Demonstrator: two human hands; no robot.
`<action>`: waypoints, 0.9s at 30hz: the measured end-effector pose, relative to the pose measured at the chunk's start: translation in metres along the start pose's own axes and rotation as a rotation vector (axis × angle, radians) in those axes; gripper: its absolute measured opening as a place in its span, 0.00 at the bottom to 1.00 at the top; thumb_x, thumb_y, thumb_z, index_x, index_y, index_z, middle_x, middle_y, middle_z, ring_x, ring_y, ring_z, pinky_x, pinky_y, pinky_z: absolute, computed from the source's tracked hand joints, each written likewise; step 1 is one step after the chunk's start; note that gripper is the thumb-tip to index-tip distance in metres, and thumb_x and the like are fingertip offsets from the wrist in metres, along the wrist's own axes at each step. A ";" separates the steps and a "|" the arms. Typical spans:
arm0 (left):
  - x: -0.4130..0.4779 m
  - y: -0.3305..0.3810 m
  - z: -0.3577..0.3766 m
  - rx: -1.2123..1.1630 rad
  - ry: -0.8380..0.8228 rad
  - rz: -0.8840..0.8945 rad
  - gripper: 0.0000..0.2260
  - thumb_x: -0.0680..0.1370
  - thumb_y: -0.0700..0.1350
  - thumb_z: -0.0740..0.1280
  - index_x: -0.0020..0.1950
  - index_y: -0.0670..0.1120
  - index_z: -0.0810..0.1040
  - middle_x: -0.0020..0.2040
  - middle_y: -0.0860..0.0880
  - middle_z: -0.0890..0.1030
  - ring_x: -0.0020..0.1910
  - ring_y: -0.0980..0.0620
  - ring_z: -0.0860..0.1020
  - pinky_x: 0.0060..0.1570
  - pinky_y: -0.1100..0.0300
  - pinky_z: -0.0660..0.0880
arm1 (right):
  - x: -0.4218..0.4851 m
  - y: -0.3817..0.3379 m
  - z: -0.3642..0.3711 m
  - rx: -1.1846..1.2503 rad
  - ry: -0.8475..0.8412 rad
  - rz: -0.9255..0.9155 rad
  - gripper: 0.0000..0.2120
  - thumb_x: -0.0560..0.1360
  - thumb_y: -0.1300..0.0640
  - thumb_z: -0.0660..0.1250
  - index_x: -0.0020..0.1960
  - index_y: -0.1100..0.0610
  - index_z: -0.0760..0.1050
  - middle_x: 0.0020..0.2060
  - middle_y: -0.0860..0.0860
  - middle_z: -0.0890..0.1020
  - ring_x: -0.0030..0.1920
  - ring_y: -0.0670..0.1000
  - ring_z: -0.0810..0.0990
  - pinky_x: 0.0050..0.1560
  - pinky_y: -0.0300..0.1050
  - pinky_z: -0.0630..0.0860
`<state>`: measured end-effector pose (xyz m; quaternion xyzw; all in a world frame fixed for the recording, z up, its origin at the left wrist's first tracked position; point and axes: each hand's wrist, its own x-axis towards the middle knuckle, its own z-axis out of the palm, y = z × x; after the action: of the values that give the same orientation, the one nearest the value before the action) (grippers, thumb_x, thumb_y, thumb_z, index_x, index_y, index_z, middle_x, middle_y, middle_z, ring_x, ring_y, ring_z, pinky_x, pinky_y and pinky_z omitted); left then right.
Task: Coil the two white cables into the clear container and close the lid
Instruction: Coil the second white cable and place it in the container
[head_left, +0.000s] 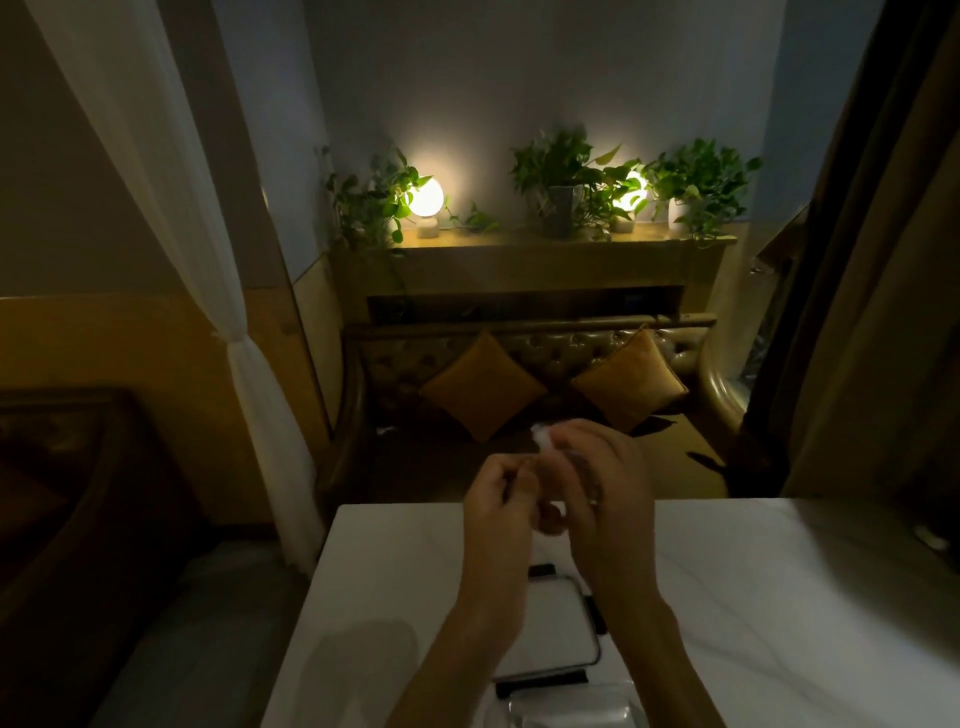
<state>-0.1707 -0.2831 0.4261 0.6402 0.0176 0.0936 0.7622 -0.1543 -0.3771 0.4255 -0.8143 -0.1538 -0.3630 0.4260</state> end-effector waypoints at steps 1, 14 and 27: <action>0.003 0.001 -0.003 -0.041 0.016 -0.016 0.08 0.81 0.45 0.60 0.48 0.46 0.78 0.44 0.48 0.82 0.43 0.49 0.80 0.43 0.59 0.79 | 0.000 0.001 -0.004 0.099 -0.002 0.144 0.19 0.79 0.46 0.60 0.62 0.58 0.76 0.57 0.52 0.79 0.59 0.52 0.77 0.57 0.46 0.76; 0.036 -0.039 -0.005 -0.073 -0.066 -0.279 0.13 0.81 0.49 0.59 0.63 0.47 0.74 0.57 0.45 0.81 0.56 0.45 0.80 0.59 0.47 0.76 | -0.021 0.045 -0.031 0.597 -0.105 0.710 0.06 0.76 0.55 0.68 0.51 0.48 0.82 0.45 0.47 0.87 0.45 0.45 0.85 0.39 0.33 0.80; -0.053 -0.291 -0.048 0.822 -0.054 -0.818 0.23 0.81 0.45 0.59 0.74 0.38 0.58 0.70 0.35 0.67 0.68 0.39 0.69 0.66 0.50 0.69 | -0.227 0.187 0.023 0.879 -0.068 1.795 0.08 0.80 0.72 0.57 0.49 0.67 0.75 0.39 0.61 0.81 0.40 0.55 0.79 0.39 0.43 0.81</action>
<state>-0.1953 -0.2924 0.1271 0.8268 0.2791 -0.2396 0.4255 -0.1952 -0.4556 0.1443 -0.4090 0.3858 0.2057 0.8010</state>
